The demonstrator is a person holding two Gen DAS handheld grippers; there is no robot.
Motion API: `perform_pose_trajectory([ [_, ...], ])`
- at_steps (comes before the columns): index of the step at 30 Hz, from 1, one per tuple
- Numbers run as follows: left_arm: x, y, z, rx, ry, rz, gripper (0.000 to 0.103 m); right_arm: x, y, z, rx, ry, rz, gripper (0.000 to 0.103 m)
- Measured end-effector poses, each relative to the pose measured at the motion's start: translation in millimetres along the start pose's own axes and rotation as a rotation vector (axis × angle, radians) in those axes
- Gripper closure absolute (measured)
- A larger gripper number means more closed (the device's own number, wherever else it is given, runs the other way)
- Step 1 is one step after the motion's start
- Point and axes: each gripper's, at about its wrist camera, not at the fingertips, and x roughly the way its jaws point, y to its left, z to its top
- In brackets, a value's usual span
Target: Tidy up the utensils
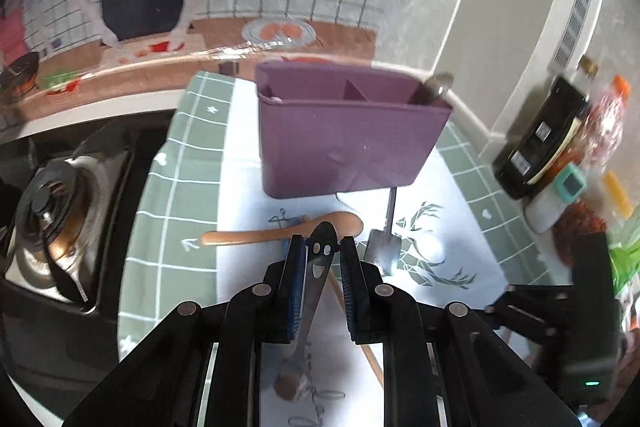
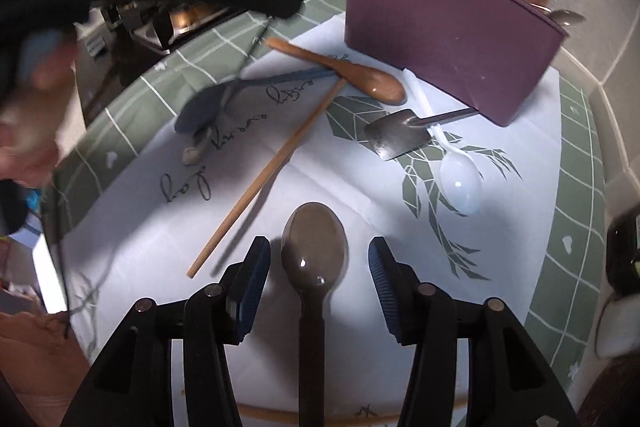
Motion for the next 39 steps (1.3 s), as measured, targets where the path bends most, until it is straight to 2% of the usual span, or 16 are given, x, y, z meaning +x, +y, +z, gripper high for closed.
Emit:
perform_pose_trajectory([
  [1,-4.4,0.1,-0.6,-0.004,-0.008,-0.001,0.085,-0.2,2.0,0.4,-0.010,0.001,-0.020,0.069],
  [3,-12.5,1.6,-0.7,-0.011,-0.023,-0.002,0.085,-1.7,3.2,1.2,-0.014,0.006,-0.025,0.073],
  [10,-32.5,-4.3,-2.9,-0.003,-0.067,-0.001,0.085,-27.8,-19.6,-0.8,0.076,-0.058,-0.049,0.073],
  [11,-36.6,-6.0,-3.0,0.002,-0.076,0.000,0.086,-34.2,-25.0,-0.2,0.100,-0.076,-0.048,0.073],
  [12,-40.4,-7.9,-3.0,0.005,-0.084,-0.003,0.096,-39.3,-27.6,-0.8,0.111,-0.086,-0.049,0.073],
  [19,-59.1,-18.1,0.6,0.035,-0.131,0.000,0.096,-68.6,-38.0,4.3,0.159,-0.168,-0.064,0.073],
  [23,-37.1,-11.7,3.1,0.060,-0.054,0.014,0.093,-70.0,-42.8,0.7,0.177,-0.162,-0.068,0.073],
  [25,-19.5,-10.2,4.0,0.085,-0.012,0.021,0.087,-67.3,-43.7,-2.0,0.187,-0.155,-0.062,0.073],
  [27,5.5,-8.7,4.4,0.115,0.060,0.005,0.058,-64.9,-44.1,-5.0,0.191,-0.150,-0.061,0.073],
  [28,15.0,-8.5,4.1,0.127,0.079,-0.001,0.055,-62.8,-44.5,-6.4,0.194,-0.144,-0.059,0.073],
  [31,40.5,-13.2,3.1,0.190,0.116,0.018,0.055,-60.1,-46.6,-11.3,0.204,-0.134,-0.056,0.073],
  [35,69.3,-19.3,6.5,0.287,0.162,0.090,0.055,-56.7,-52.8,-16.0,0.229,-0.117,-0.050,0.073],
  [39,90.9,-14.2,7.6,0.283,0.242,0.126,0.055,-54.5,-60.3,-19.3,0.261,-0.110,-0.043,0.073],
])
